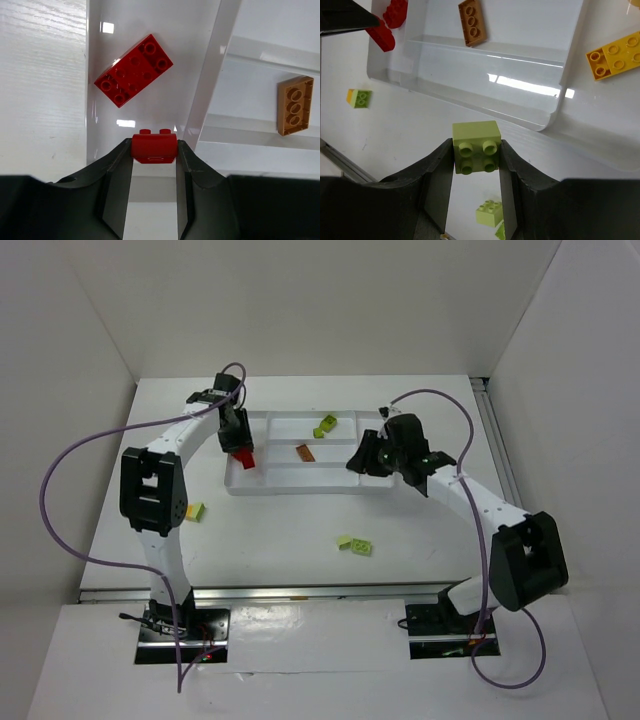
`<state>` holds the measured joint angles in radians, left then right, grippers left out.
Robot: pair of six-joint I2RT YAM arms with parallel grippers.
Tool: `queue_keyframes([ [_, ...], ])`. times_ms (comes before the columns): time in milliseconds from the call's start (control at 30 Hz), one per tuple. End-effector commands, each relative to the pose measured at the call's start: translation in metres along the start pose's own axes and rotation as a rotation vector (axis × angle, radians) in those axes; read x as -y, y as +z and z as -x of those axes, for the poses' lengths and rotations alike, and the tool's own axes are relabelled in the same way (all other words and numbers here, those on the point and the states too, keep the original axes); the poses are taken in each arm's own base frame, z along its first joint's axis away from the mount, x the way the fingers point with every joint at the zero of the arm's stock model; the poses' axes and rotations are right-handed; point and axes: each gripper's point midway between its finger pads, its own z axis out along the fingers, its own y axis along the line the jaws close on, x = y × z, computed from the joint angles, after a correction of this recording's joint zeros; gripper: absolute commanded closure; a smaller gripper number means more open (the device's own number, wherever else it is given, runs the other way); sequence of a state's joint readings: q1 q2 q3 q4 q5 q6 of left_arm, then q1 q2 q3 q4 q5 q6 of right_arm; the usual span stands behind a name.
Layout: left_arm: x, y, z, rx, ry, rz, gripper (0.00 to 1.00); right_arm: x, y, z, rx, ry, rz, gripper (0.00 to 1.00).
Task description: Sort the legos into containers by color
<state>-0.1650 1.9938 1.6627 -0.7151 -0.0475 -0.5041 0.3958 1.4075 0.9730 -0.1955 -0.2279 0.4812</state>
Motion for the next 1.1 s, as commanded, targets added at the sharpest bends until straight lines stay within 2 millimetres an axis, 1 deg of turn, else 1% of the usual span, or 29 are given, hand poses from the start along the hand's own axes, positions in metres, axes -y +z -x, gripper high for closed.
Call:
queue_keyframes([
  [0, -0.006, -0.002, 0.001, -0.01, -0.013, 0.044, 0.56, -0.012, 0.004, 0.014, 0.032, -0.025, 0.011, 0.81],
  [33, -0.005, -0.009, 0.005, 0.008, -0.013, 0.036, 0.41, -0.015, 0.005, 0.02, 0.041, -0.018, 0.016, 0.81],
  [67, 0.001, -0.016, 0.006, 0.022, -0.004, 0.024, 0.3, -0.018, 0.008, 0.022, 0.044, -0.024, 0.012, 0.81],
  [100, -0.002, -0.02, 0.006, 0.032, -0.005, 0.034, 0.25, -0.021, 0.012, 0.022, 0.047, -0.034, -0.009, 0.81],
  [133, -0.002, -0.026, 0.007, 0.05, 0.003, 0.054, 0.12, -0.022, 0.018, 0.024, 0.046, -0.039, -0.027, 0.81],
  [167, 0.004, -0.041, 0.012, 0.084, 0.013, 0.04, 0.06, -0.023, 0.023, 0.022, 0.047, -0.036, -0.034, 0.81],
  [200, 0.005, -0.047, 0.014, 0.1, 0.024, 0.033, 0.01, -0.031, 0.026, 0.024, 0.059, -0.039, -0.024, 0.81],
  [233, 0.008, -0.055, 0.016, 0.119, 0.03, 0.03, 0.0, -0.029, 0.036, 0.021, 0.059, -0.044, -0.034, 0.81],
  [267, 0.008, -0.062, 0.016, 0.124, 0.039, 0.027, 0.0, -0.038, 0.041, 0.028, 0.072, -0.041, -0.029, 0.81],
  [300, 0.012, -0.078, 0.017, 0.15, 0.044, 0.01, 0.0, -0.036, 0.056, 0.02, 0.051, -0.052, -0.056, 0.81],
  [333, 0.013, -0.087, 0.02, 0.17, 0.043, 0.001, 0.0, -0.037, 0.062, 0.016, 0.032, -0.057, -0.075, 0.81],
  [367, 0.008, -0.094, 0.022, 0.194, 0.039, 0.021, 0.0, -0.042, 0.067, 0.019, 0.035, -0.063, -0.077, 0.8],
  [400, 0.004, -0.1, 0.024, 0.214, 0.036, 0.038, 0.0, -0.044, 0.074, 0.014, 0.023, -0.071, -0.081, 0.8],
  [433, -0.002, -0.109, 0.022, 0.234, 0.033, 0.056, 0.0, -0.035, 0.083, 0.005, 0.001, -0.07, -0.106, 0.8],
  [467, -0.009, -0.11, 0.018, 0.234, 0.032, 0.083, 0.0, -0.038, 0.086, 0.004, 0.001, -0.077, -0.111, 0.78],
  [500, -0.026, -0.112, 0.02, 0.259, 0.019, 0.154, 0.0, -0.04, 0.09, 0.003, 0.002, -0.082, -0.114, 0.78],
  [533, -0.04, -0.113, 0.016, 0.261, -0.011, 0.201, 0.0, -0.035, 0.093, 0.001, 0.0, -0.083, -0.134, 0.77],
  [567, -0.054, -0.111, 0.007, 0.253, -0.041, 0.238, 0.0, -0.031, 0.099, 0.0, -0.003, -0.083, -0.149, 0.76],
  [600, -0.063, -0.11, 0.002, 0.241, -0.052, 0.252, 0.0, -0.033, 0.102, -0.006, -0.016, -0.09, -0.148, 0.76],
  [633, -0.075, -0.107, -0.004, 0.217, -0.091, 0.263, 0.0, -0.032, 0.104, -0.004, -0.01, -0.09, -0.154, 0.74],
  [667, -0.083, -0.1, -0.016, 0.185, -0.123, 0.275, 0.0, -0.03, 0.107, -0.007, -0.018, -0.081, -0.161, 0.74],
  [700, -0.085, -0.1, -0.021, 0.167, -0.134, 0.253, 0.0, -0.03, 0.107, -0.007, -0.018, -0.081, -0.161, 0.72],
  [767, -0.09, -0.095, -0.033, 0.13, -0.158, 0.242, 0.0, -0.03, 0.11, -0.012, -0.024, -0.088, -0.168, 0.5],
  [800, -0.088, -0.095, -0.033, 0.126, -0.158, 0.233, 0.0, -0.031, 0.109, -0.007, -0.011, -0.098, -0.173, 0.42],
  [833, -0.089, -0.096, -0.036, 0.125, -0.158, 0.234, 0.0, -0.031, 0.109, -0.007, -0.011, -0.098, -0.173, 0.31],
  [900, -0.091, -0.093, -0.04, 0.116, -0.166, 0.238, 0.0, -0.034, 0.112, -0.002, -0.003, -0.107, -0.167, 0.26],
  [967, -0.093, -0.094, -0.041, 0.114, -0.174, 0.251, 0.0, -0.033, 0.112, -0.004, -0.01, -0.107, -0.172, 0.2],
  [1033, -0.105, -0.091, -0.045, 0.107, -0.197, 0.304, 0.0, -0.033, 0.112, -0.004, -0.01, -0.107, -0.172, 0.19],
  [1067, -0.106, -0.089, -0.049, 0.096, -0.195, 0.309, 0.0, -0.035, 0.108, -0.004, 0.0, -0.114, -0.178, 0.19],
])
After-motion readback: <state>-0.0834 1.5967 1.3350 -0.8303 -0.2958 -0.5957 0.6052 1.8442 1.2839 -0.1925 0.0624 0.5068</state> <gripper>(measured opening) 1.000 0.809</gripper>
